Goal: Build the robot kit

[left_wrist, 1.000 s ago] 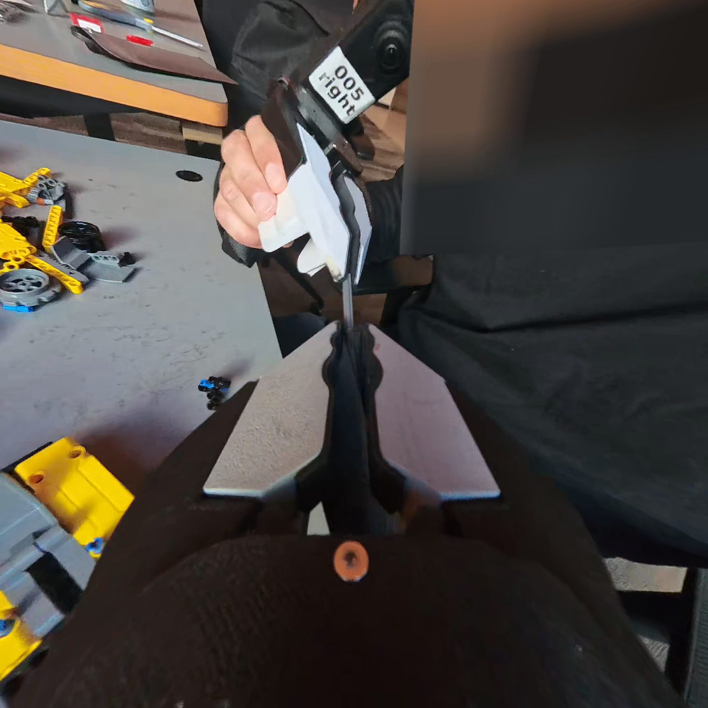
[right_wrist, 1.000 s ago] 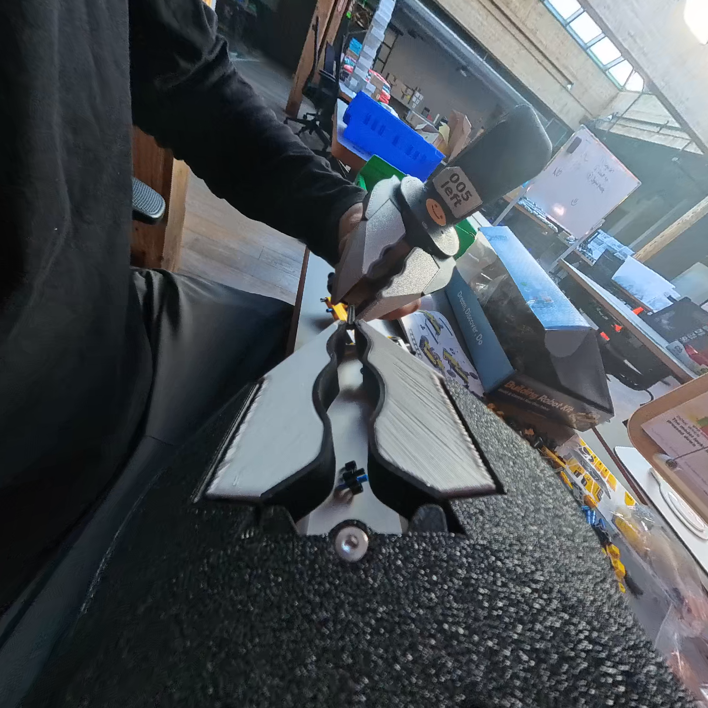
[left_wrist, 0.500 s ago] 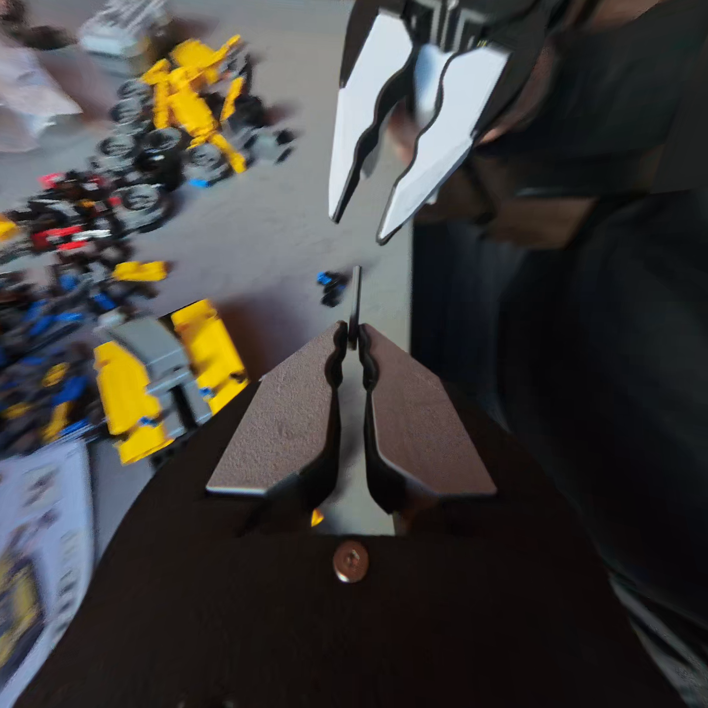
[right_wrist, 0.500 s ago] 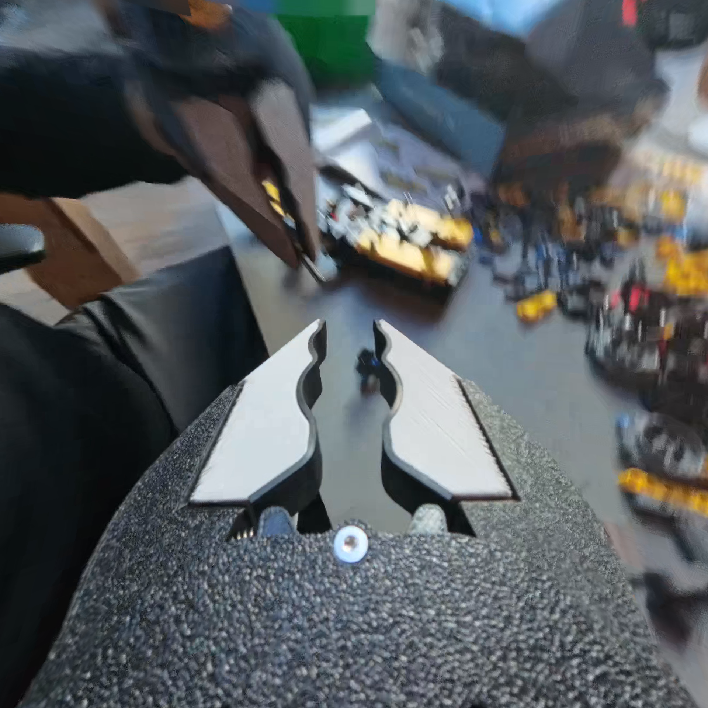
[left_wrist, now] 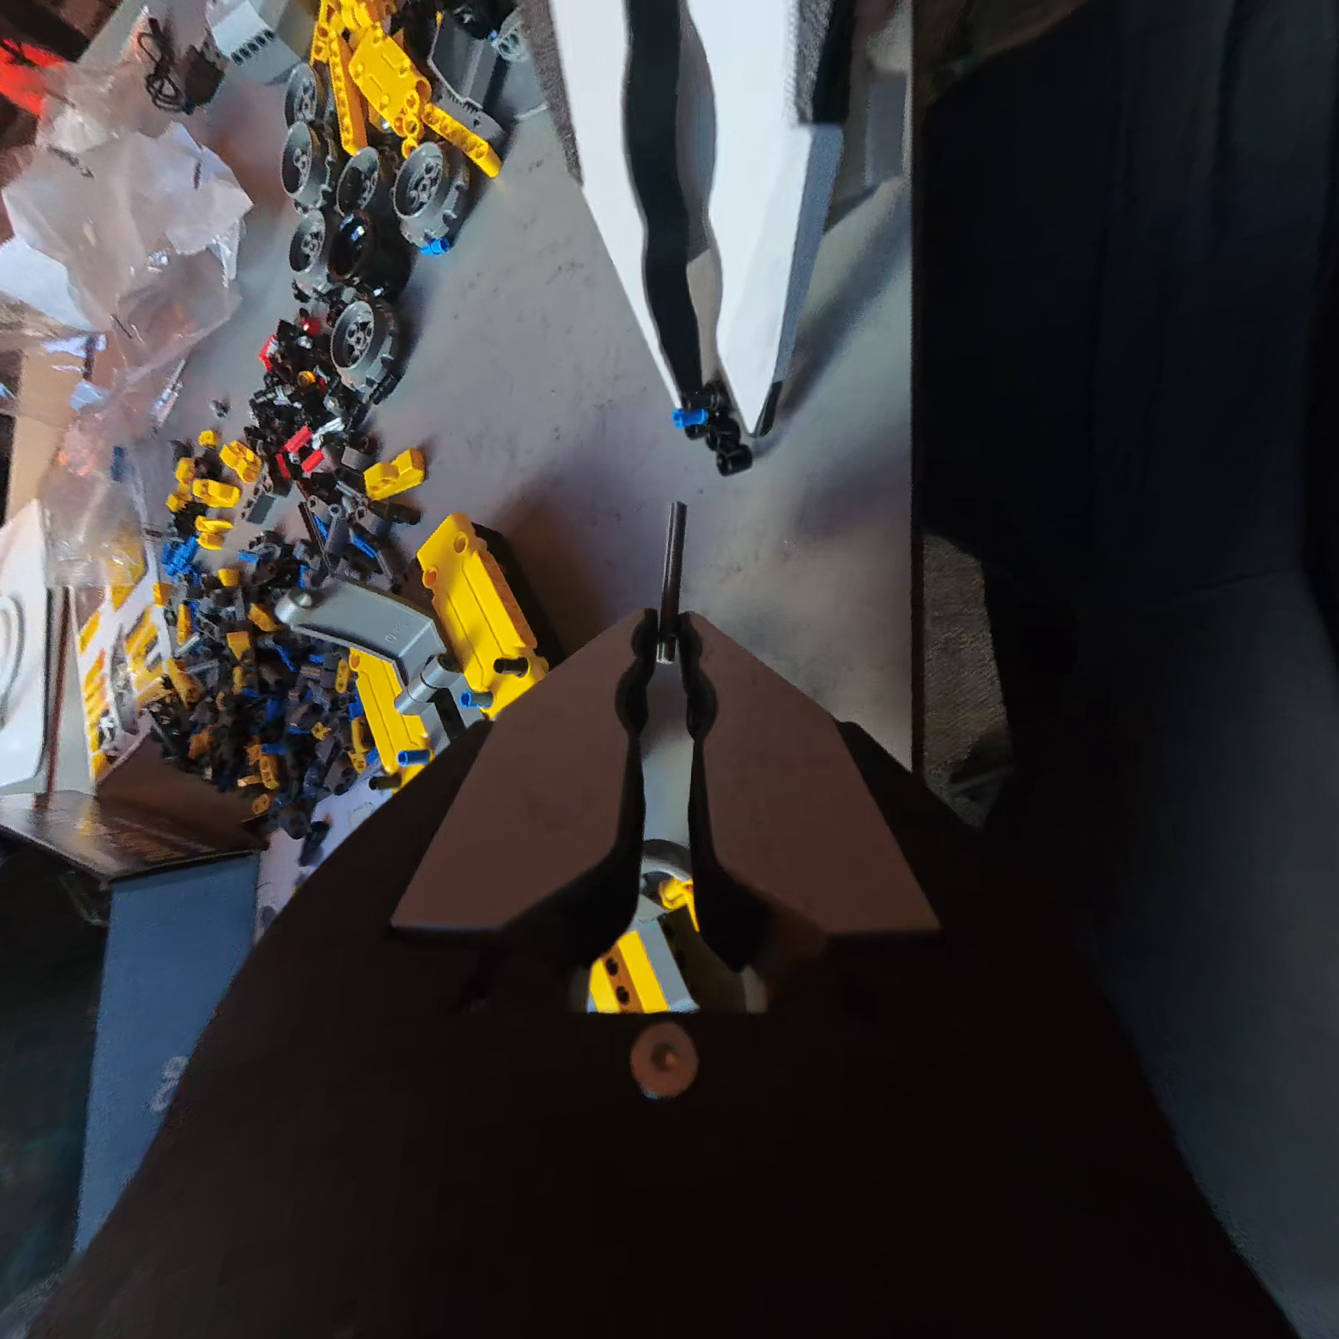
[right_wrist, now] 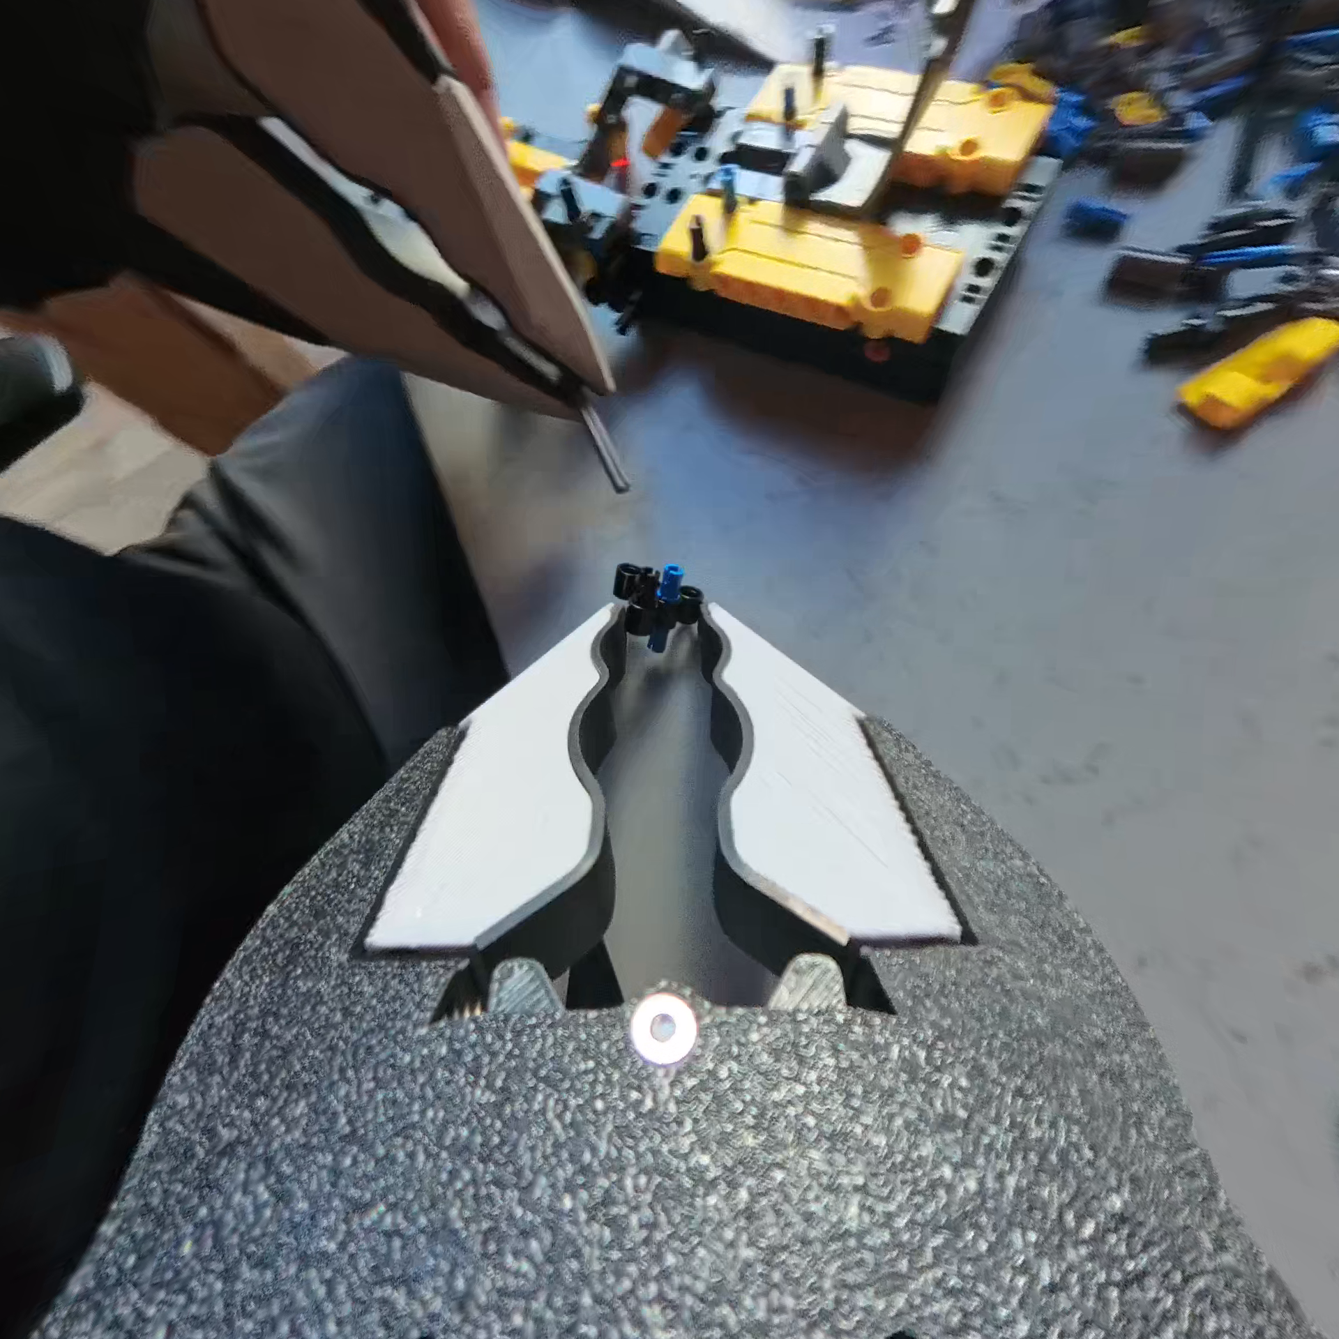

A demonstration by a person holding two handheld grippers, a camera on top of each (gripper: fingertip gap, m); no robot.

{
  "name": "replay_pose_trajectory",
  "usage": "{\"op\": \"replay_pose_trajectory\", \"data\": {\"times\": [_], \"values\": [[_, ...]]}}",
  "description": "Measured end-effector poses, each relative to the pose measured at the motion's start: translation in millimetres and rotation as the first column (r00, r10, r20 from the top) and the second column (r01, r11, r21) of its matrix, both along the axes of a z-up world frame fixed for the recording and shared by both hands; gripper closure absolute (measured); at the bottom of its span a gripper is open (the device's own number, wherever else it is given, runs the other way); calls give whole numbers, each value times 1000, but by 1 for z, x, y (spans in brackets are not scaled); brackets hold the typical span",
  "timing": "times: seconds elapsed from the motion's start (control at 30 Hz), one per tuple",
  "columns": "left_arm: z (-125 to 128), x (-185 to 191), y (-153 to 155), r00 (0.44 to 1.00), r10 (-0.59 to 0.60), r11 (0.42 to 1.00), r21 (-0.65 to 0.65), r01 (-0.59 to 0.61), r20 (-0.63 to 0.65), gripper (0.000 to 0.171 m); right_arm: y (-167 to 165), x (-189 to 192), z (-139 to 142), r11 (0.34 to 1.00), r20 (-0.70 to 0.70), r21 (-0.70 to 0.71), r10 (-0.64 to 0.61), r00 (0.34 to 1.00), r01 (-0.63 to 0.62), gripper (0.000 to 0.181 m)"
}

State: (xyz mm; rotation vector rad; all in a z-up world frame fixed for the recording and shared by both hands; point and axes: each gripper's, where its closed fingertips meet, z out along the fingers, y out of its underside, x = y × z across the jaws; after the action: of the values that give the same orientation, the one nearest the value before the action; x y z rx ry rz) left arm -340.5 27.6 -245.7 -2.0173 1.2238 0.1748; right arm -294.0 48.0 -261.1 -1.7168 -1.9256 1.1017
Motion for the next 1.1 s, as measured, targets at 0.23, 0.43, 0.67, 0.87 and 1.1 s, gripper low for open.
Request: {"op": "replay_pose_trajectory", "data": {"times": [0.23,0.43,0.67,0.87,1.1], "values": [[-9,14,-2,977,-178,984,-2,179,-117,170,3,5,1,973,139,16,225,964,-230,170],[-16,19,0,970,-206,979,-32,204,-127,169,-4,4,-1,956,142,-2,292,946,-295,170],[-11,19,1,967,-217,976,-41,213,-137,169,-7,9,0,949,226,-31,312,923,-313,170],[-7,24,0,963,-240,971,-43,237,-120,170,-2,8,0,952,280,-7,297,913,-307,170],[-10,27,1,957,-264,964,-58,259,-117,169,-3,10,0,947,312,-3,306,900,-321,170]]}}
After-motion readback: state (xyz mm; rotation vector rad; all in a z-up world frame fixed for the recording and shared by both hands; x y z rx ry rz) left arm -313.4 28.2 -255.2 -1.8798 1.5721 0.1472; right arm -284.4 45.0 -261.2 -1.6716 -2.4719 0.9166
